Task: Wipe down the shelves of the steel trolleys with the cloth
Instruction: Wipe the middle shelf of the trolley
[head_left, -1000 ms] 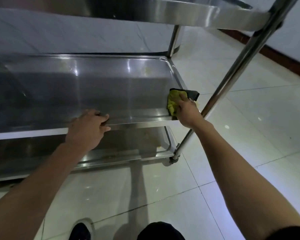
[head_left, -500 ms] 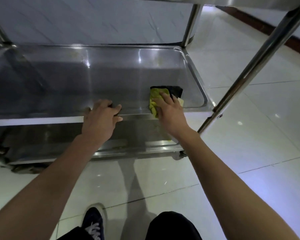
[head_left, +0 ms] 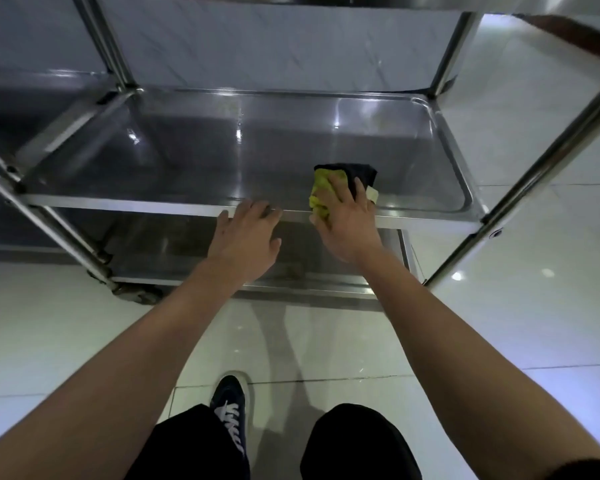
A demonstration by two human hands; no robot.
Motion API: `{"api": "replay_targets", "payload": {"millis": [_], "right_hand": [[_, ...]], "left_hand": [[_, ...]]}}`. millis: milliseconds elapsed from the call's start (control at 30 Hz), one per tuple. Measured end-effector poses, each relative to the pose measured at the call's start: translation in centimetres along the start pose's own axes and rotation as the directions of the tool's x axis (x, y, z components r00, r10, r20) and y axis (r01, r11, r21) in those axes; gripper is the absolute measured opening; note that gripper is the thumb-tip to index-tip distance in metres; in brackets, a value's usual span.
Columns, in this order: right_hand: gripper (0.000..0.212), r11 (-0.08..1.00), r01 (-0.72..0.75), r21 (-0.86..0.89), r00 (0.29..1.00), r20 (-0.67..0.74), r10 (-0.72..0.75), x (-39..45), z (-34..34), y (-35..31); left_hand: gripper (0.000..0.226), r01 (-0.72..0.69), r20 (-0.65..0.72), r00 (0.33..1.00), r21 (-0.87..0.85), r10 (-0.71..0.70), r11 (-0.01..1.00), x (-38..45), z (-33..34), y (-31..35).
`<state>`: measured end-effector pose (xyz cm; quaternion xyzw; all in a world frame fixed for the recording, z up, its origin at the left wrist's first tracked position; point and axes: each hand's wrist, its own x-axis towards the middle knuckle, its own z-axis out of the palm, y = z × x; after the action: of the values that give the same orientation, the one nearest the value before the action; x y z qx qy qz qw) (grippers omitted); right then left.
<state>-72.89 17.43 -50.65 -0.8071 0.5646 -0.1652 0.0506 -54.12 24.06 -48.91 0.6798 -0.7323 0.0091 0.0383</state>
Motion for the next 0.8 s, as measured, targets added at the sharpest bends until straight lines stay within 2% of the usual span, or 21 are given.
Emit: {"api": "replay_targets", "payload": {"millis": [167,367,533,800], "right_hand": [[0.045,0.995,0.086,-0.046,0.996,0.017,-0.085,-0.9,-1.2,0.1],[0.041,0.970,0.195,0.146,0.977,-0.115,-0.179,-4.2,-2.5,0.4],[0.044,0.922,0.232,0.309,0.959,-0.232,-0.164,-7.9,-3.6,1.5],[0.046,0.949,0.113,0.295,0.976,-0.210,-0.051,-10.4,-6.4,6.1]], "left_hand": [[0.052,0.066,0.044,0.997,-0.066,-0.063,0.996,-3.1,-1.5,-0.3],[0.050,0.050,0.106,0.994,-0.106,-0.038,0.993,-4.8,-3.2,-0.3],[0.049,-0.038,0.064,0.997,-0.166,0.050,0.985,-3.3,-4.2,1.7],[0.039,-0.303,-0.074,0.953,-0.255,0.294,0.918,1.9,-3.0,7.8]]}}
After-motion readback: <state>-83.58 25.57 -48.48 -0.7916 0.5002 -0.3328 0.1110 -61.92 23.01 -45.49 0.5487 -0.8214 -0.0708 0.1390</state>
